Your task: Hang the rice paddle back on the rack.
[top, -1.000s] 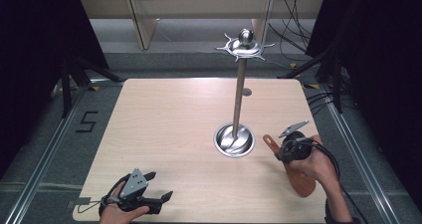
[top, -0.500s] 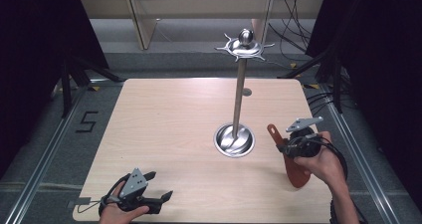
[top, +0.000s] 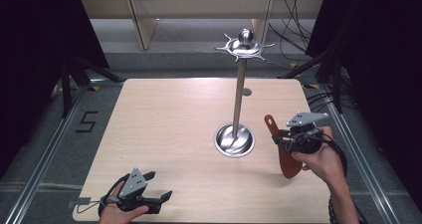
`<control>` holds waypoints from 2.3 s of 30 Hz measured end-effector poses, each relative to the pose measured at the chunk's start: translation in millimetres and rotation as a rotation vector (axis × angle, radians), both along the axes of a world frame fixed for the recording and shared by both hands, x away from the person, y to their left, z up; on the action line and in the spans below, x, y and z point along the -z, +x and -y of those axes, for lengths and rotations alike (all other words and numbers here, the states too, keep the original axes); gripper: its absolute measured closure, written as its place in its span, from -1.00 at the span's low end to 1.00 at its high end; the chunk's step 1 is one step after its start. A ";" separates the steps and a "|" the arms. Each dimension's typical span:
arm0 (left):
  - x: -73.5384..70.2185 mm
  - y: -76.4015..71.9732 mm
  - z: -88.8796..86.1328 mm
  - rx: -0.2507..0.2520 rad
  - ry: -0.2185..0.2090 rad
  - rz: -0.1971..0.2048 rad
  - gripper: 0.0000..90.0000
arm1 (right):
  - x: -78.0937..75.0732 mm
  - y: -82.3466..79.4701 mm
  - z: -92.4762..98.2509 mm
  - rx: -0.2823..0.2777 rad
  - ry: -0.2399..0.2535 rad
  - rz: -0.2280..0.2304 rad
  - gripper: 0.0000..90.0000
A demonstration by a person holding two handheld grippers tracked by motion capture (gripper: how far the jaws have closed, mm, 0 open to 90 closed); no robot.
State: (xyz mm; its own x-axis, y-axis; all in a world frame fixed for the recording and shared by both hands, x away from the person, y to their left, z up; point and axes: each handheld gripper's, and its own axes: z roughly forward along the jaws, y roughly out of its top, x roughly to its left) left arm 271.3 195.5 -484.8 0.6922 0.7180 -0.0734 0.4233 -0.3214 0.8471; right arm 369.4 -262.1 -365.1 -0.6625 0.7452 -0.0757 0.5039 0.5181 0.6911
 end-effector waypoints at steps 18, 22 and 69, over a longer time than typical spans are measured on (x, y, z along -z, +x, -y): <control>0.8 0.4 -0.5 -0.001 0.024 0.002 -0.67 | -47.9 -11.9 -13.7 -0.055 0.121 0.189 0.49; -0.4 1.0 -1.0 0.008 0.032 0.016 -0.67 | -55.9 -13.7 -16.1 -0.063 0.133 0.240 0.49; 1.2 -1.2 1.5 0.002 0.009 -0.005 -0.67 | -139.6 2.1 -32.6 -0.050 0.238 0.371 0.49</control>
